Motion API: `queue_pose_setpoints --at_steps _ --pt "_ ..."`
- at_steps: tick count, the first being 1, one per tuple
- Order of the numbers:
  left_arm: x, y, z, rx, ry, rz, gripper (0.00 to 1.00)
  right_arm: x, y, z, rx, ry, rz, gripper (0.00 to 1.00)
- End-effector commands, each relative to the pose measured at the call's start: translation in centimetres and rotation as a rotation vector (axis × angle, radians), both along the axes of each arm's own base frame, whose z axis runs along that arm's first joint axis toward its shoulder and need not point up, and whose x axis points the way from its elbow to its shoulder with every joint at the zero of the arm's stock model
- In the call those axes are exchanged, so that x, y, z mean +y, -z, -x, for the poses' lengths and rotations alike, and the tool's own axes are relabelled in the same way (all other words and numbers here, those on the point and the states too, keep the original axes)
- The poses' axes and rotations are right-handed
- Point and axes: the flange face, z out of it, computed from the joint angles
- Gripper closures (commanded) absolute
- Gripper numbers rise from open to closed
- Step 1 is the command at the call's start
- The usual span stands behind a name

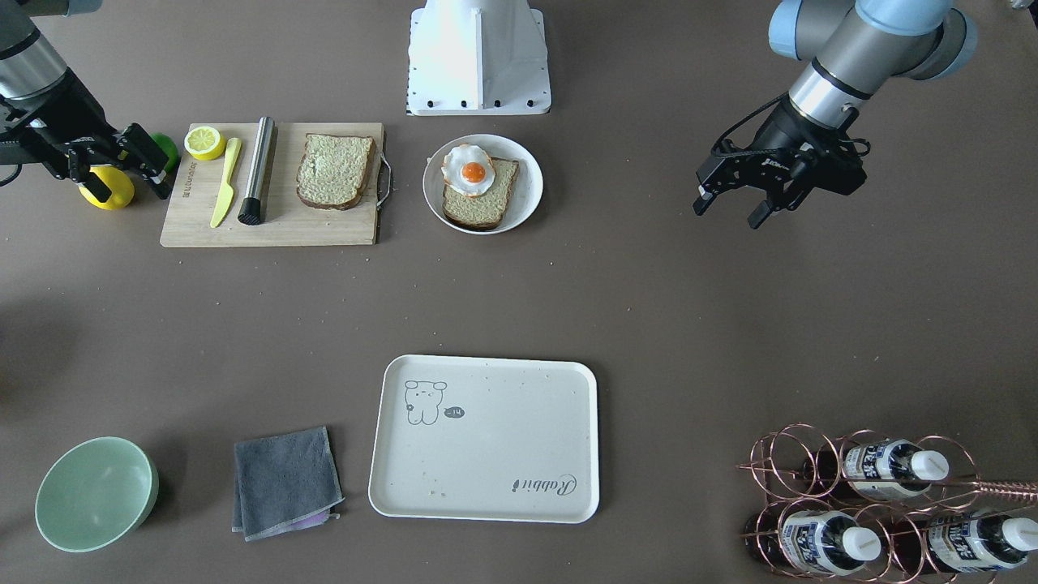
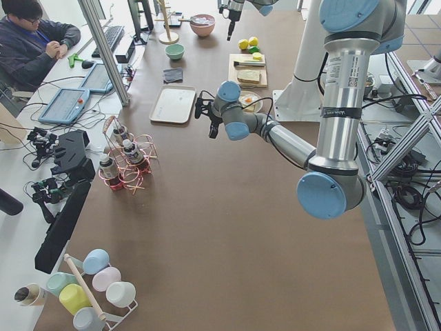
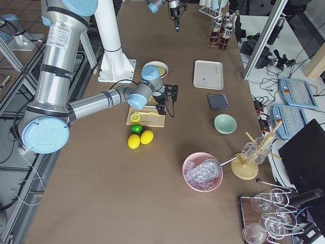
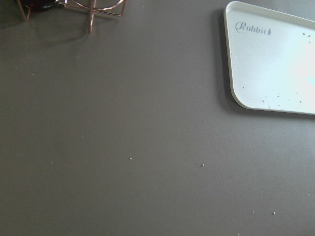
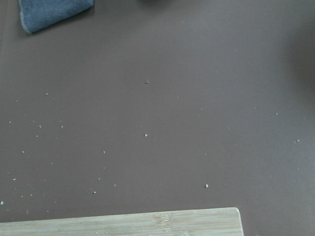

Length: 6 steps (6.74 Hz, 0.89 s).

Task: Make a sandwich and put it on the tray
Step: 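Move the right gripper over the board's bread slice while the left arm moves in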

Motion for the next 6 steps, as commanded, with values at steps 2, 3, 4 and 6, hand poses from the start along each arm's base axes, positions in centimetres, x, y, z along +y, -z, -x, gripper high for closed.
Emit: queue_pose_setpoints --at_steps 2,3,4,6 --pt "3.1 2.6 -5.9 0.028 0.031 -0.008 0.03 7.0 3.4 9.3 -0.04 -0.017 0.027 0.06" --pt "3.1 2.7 -5.9 0.03 0.034 -0.006 0.03 9.4 3.8 11.1 -0.055 -0.019 0.054 0.17" --pt "3.2 2.7 -6.1 0.034 0.034 0.0 0.03 11.7 4.2 12.7 -0.069 -0.028 0.072 0.28" --pt "3.2 2.7 -6.1 0.033 0.033 0.002 0.03 14.7 4.2 14.6 -0.073 -0.027 0.072 0.32"
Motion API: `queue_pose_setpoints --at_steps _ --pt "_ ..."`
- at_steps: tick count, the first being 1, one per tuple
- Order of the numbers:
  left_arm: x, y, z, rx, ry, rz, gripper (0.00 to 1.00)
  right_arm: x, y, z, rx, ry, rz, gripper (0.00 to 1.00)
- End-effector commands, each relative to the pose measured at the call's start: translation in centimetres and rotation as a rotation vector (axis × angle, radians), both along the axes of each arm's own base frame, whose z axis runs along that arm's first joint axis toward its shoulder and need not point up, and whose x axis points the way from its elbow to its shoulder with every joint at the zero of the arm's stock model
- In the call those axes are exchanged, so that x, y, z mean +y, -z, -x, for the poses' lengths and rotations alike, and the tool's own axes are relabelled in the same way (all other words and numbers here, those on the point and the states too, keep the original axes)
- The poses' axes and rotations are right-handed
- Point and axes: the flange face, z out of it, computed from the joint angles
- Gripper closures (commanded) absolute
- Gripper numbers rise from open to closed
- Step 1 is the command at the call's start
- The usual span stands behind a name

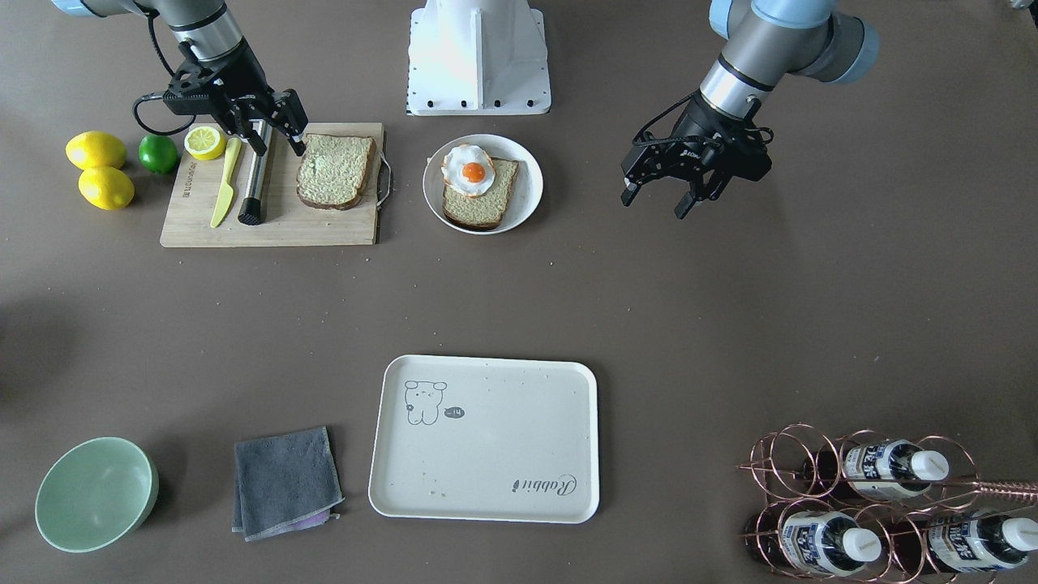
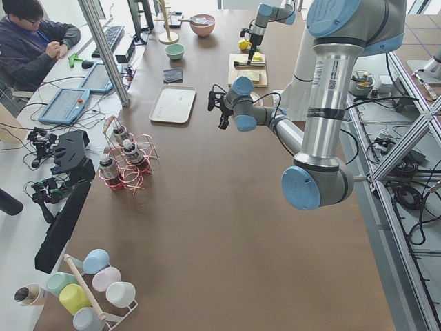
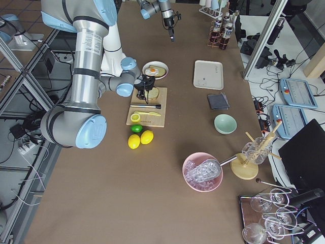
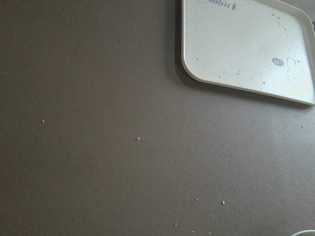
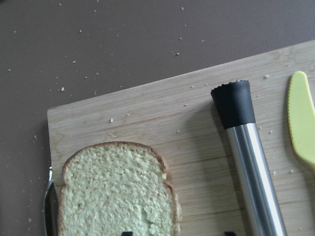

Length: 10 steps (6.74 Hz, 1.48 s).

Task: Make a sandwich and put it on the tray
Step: 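Lower the right gripper and grasp the bread slice's edge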

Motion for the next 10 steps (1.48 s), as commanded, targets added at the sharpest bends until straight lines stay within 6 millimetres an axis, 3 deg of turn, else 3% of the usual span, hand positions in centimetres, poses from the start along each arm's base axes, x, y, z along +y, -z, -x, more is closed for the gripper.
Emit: queue_pose_setpoints --at_steps 1,7,8,10 --pt "0.0 0.0 0.0 0.0 0.001 0.0 0.03 2.7 0.0 1.6 -0.009 0.002 -0.005 0.32" --pt "0.0 -0.1 0.0 -0.001 0.0 0.002 0.03 3.3 -1.3 2.6 -0.008 0.017 -0.01 0.37" --pt "0.1 -0.1 -0.1 -0.001 -0.002 0.0 0.03 3.6 -1.6 3.6 -0.005 0.023 -0.011 0.39" --pt "0.1 -0.1 -0.1 -0.001 -0.002 0.0 0.03 3.3 -0.9 4.1 -0.021 0.011 -0.018 0.41"
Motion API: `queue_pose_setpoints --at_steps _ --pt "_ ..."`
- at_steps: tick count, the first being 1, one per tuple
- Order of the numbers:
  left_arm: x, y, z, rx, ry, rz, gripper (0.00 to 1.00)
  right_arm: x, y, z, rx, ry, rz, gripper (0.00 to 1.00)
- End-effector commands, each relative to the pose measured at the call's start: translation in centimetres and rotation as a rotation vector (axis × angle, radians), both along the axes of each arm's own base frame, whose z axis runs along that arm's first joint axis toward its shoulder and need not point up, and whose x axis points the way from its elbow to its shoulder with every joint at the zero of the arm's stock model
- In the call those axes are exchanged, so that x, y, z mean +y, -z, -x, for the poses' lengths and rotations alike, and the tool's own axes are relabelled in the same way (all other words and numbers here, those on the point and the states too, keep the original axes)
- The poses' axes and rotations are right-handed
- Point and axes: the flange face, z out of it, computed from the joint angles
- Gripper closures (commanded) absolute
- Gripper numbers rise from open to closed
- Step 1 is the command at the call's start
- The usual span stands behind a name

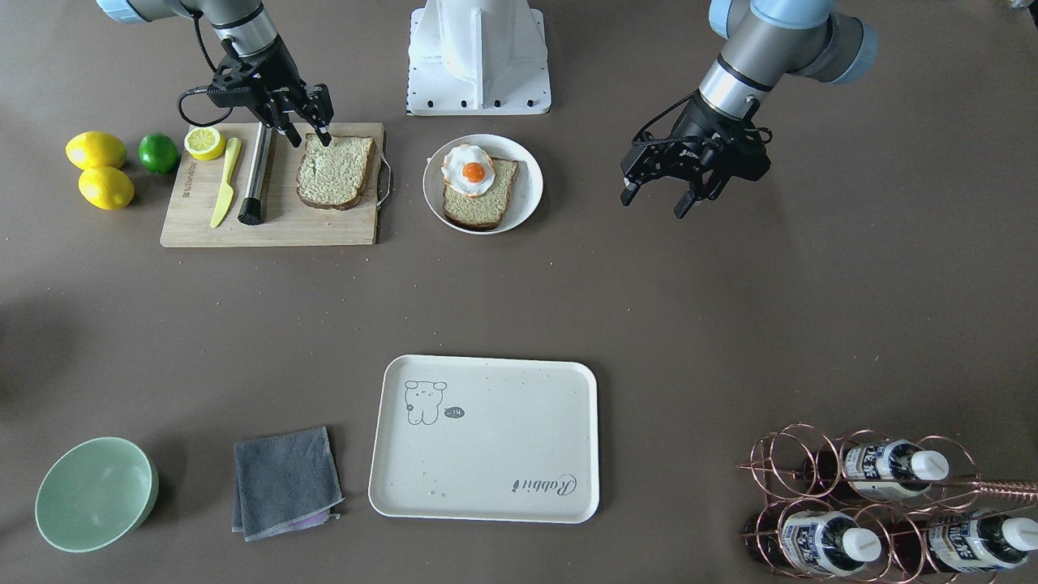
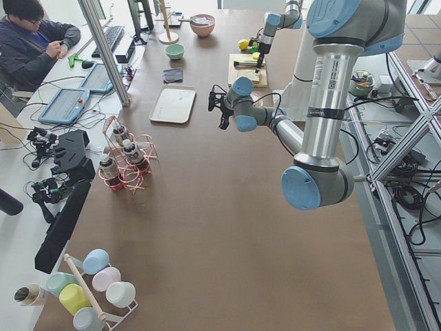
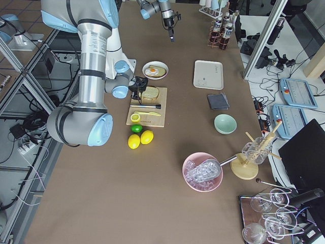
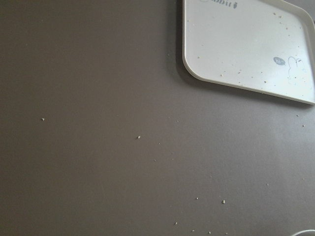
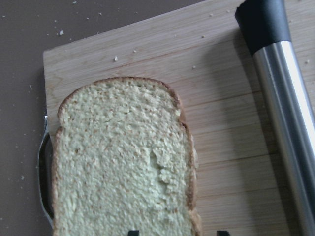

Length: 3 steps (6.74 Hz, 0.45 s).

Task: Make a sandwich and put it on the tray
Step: 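Lower the right gripper and grasp the bread slice's edge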

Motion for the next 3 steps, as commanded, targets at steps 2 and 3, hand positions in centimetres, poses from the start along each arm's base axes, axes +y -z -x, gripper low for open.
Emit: queue_pose_setpoints --at_steps 2,3 --pt "0.01 0.0 -0.01 0.0 -0.001 -0.001 0.03 -0.26 0.54 0.07 -0.012 -0.02 -0.01 0.76" --pt "0.01 0.0 -0.01 0.0 -0.001 -0.001 0.03 -0.44 0.69 -0.13 -0.02 -0.04 0.012 1.0"
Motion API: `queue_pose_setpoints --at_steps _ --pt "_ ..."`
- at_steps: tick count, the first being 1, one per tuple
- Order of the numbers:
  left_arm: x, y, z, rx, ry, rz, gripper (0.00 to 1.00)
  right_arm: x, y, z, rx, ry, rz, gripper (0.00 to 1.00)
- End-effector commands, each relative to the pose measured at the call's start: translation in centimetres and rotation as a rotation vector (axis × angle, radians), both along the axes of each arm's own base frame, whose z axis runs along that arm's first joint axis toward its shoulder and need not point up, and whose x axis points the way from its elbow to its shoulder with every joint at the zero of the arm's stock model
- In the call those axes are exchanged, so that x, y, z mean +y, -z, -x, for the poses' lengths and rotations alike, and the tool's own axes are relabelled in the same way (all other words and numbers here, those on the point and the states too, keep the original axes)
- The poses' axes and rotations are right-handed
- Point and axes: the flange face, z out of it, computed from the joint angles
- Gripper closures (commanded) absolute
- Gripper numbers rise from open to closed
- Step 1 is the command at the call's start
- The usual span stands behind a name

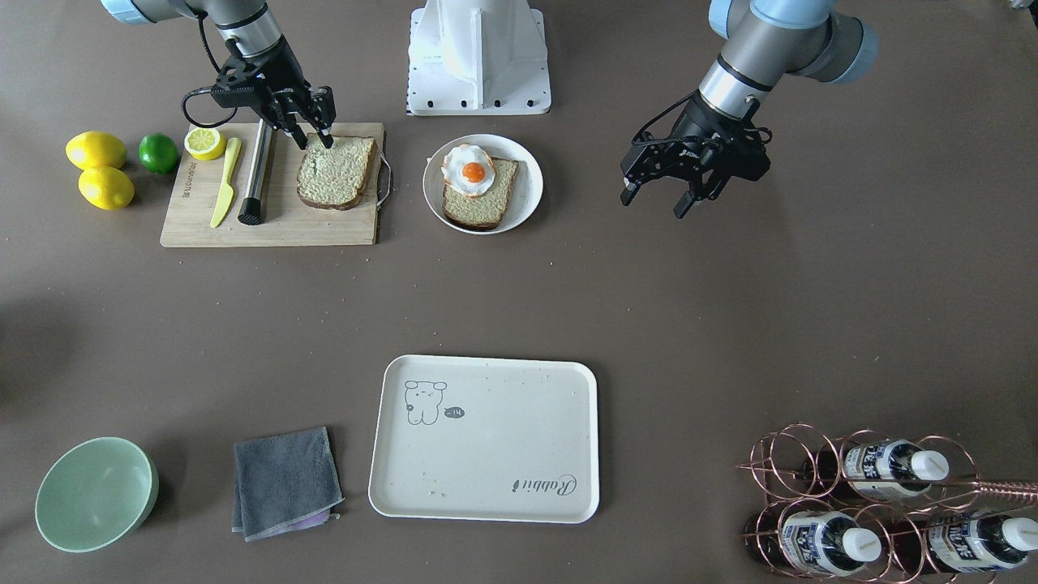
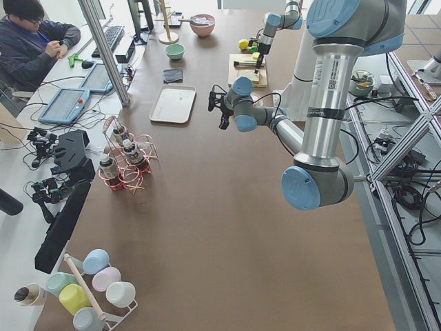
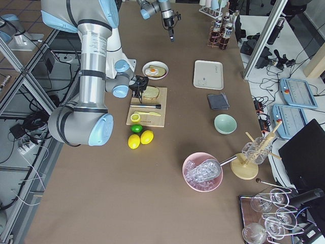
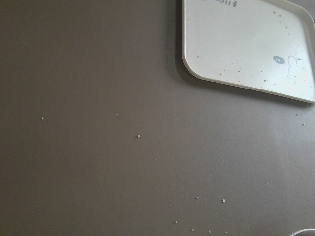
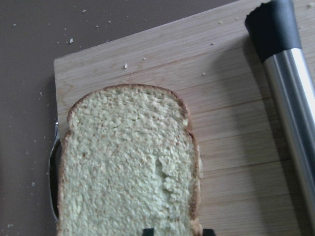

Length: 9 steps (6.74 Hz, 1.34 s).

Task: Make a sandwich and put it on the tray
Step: 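Lower the right gripper and grasp the bread slice's edge, then lift the bread slice with the right gripper and carry it over the plate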

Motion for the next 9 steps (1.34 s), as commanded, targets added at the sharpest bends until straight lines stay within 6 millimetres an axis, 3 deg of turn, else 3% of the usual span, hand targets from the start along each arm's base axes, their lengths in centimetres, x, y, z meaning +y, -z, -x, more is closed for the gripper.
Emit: queue_pose_setpoints --at_steps 1,4,6,7,9 --pt "0.0 0.0 0.0 0.0 0.0 0.0 0.03 -0.5 0.4 -0.3 -0.013 -0.026 0.016 1.0" --pt "0.0 0.1 0.0 0.002 -0.001 0.0 0.03 -2.2 2.6 -2.0 -0.057 -0.059 0.021 1.0" --pt "0.0 0.6 -0.3 0.009 -0.005 -0.005 0.03 -4.9 5.3 -5.0 -0.115 -0.073 0.056 1.0" --pt "0.0 0.4 -0.3 0.007 -0.005 -0.004 0.03 -7.2 7.6 -6.2 -0.163 -0.077 0.082 1.0" --pt "0.0 0.4 -0.4 0.007 -0.005 -0.004 0.03 -10.6 14.8 -5.1 -0.198 -0.08 0.108 1.0"
